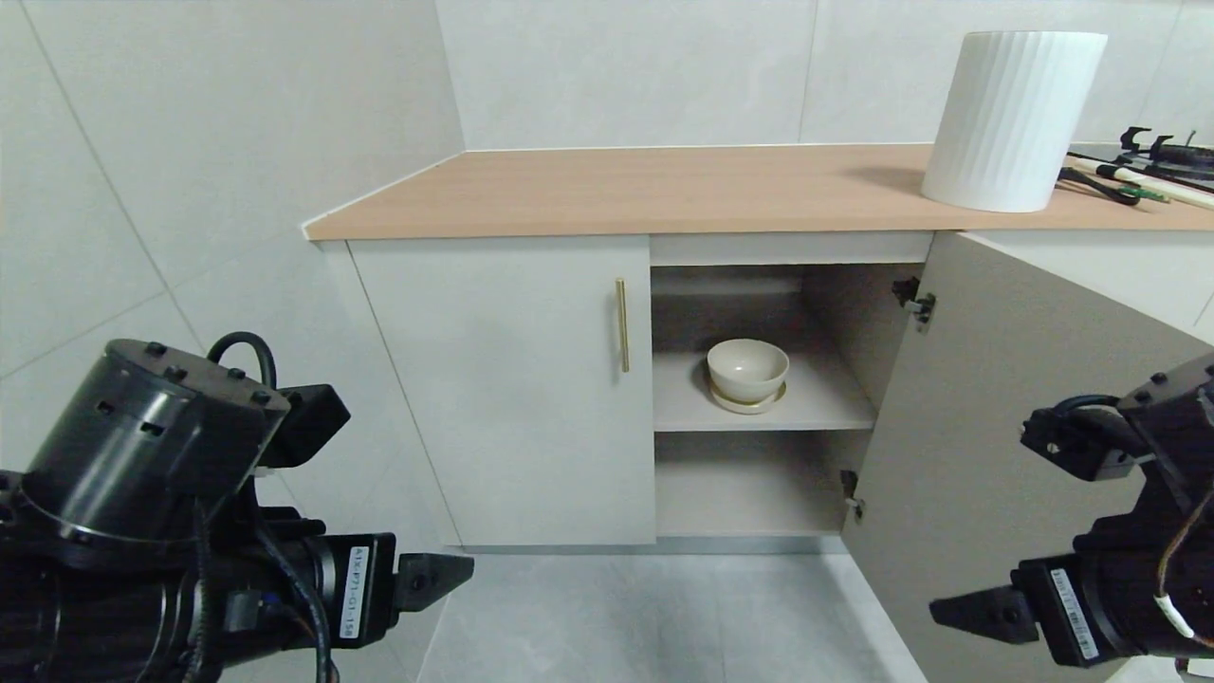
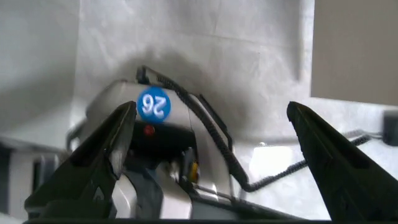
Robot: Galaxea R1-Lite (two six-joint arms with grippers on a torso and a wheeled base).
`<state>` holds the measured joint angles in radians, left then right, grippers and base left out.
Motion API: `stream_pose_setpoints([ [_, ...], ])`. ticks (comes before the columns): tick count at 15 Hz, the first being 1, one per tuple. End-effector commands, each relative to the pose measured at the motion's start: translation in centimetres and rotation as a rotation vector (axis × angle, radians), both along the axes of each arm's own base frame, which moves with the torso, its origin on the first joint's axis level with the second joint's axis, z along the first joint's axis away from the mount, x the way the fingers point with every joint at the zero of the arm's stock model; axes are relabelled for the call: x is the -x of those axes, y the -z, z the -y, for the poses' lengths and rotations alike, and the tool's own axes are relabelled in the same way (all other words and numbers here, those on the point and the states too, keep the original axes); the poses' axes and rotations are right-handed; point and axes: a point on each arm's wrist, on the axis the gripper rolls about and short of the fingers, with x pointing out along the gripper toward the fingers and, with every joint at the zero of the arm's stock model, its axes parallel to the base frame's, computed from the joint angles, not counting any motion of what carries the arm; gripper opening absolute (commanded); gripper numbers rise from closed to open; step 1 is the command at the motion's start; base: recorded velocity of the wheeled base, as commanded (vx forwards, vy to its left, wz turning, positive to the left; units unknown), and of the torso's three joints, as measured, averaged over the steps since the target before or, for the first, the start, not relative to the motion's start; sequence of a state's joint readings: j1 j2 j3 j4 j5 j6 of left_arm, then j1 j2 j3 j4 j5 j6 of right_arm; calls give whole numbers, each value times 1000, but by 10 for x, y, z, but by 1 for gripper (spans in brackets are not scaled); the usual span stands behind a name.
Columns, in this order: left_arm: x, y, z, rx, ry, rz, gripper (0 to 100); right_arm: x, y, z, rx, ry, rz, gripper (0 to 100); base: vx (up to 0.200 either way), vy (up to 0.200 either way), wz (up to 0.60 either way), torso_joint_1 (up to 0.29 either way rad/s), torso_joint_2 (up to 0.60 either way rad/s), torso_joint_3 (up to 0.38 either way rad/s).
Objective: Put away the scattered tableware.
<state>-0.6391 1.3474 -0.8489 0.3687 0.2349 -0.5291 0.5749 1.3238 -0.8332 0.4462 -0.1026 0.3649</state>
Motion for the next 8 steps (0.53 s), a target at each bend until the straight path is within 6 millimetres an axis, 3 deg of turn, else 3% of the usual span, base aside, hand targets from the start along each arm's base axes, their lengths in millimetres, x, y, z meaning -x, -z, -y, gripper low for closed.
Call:
stream_pose_setpoints([
  [1, 0, 1, 0, -1, 1, -2, 100, 17, -7, 9, 27, -62, 1, 100, 0, -200, 0, 7, 12, 2],
  [2, 0, 1, 0, -1, 1, -2, 100, 17, -7, 10, 30, -65, -3, 100, 0, -200, 0, 22, 2, -7],
  [3, 0, 1, 0, -1, 1, -2, 100, 40, -15, 20, 49, -171, -29, 100, 0, -200, 0, 2, 7, 7],
  [4, -1, 1, 1, -2, 1, -3, 100, 51, -19, 26, 74, -215, -35, 100, 0, -200, 0, 2, 2, 7],
  [8, -1, 1, 1, -2, 1, -3, 100, 76, -27, 44, 158, -278, -63, 100, 0, -200, 0, 6, 5, 1],
])
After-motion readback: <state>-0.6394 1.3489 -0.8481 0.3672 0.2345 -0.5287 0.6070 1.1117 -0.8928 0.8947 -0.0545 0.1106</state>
